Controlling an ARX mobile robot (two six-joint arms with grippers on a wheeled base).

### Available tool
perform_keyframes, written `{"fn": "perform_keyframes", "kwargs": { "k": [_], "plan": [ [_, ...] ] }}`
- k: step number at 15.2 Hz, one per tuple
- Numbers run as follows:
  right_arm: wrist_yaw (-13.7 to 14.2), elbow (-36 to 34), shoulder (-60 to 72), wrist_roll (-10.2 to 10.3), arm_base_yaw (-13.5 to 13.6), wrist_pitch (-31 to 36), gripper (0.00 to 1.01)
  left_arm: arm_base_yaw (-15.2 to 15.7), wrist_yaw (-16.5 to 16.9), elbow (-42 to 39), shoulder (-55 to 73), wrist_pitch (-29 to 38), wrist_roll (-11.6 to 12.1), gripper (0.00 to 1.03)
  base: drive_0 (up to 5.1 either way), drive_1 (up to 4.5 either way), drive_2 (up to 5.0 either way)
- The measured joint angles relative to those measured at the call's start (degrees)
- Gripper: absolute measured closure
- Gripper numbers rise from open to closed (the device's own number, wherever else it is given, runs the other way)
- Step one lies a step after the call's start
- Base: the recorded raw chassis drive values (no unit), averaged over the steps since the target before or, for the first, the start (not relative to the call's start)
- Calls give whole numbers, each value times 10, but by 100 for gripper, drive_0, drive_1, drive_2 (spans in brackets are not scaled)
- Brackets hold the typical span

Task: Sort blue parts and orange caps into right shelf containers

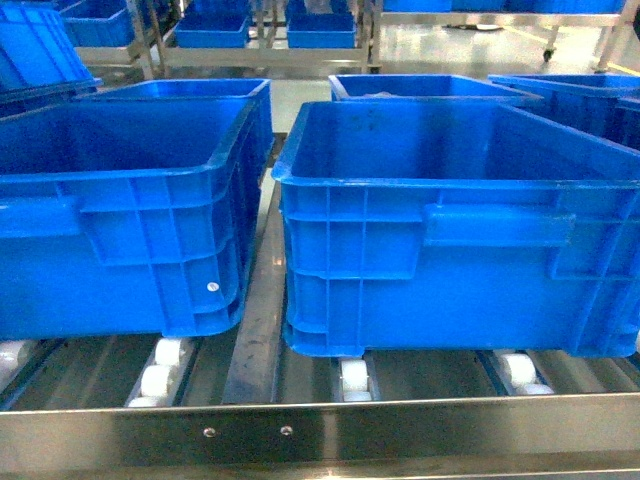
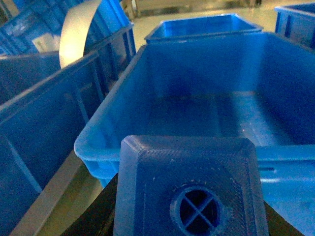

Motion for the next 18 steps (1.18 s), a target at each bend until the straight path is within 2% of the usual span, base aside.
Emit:
{"fn": "perform_keyframes", "kwargs": {
  "k": [1,2,3,5,6,8,9,10,11,12,13,16,18],
  "plan": [
    [8,-35,-19,-10,10,-1,3,-8,-4,28,-6,-95,-14,59,0,0,0],
    [9,-44,-16,-16,14,-5,3,-21,3,61,5,-131,-21,59,0,0,0],
    [9,-44,-14,-17,14,-4,3,-39,19,105,31,-126,-30,59,0,0,0],
    [9,-44,-16,-21,14,0,3,-75,38,194,100,-106,-29,59,0,0,0],
    [9,-43,-16,-21,14,0,3,-94,42,243,158,-92,-22,59,0,0,0],
    [9,-43,-16,-23,14,0,3,-117,37,358,293,-76,-16,59,0,0,0],
    [9,-43,-16,-23,14,0,3,-121,12,420,353,-60,-15,59,0,0,0],
    [9,-43,-16,-23,14,0,3,-121,5,501,409,-97,-16,54,0,0,0],
    [9,-43,-16,-23,14,0,3,-122,12,541,440,-116,-17,30,0,0,0],
    [9,-43,-16,-23,14,0,3,-128,17,379,309,-39,-28,5,0,0,0],
    [9,-43,-16,-23,14,0,3,-115,17,269,212,19,-32,5,0,0,0],
    [9,-43,-16,-23,14,0,3,-104,15,222,172,21,-34,5,0,0,0],
    [8,-48,-14,-21,12,26,6,-94,9,181,146,37,-35,5,0,0,0]
  ]
}}
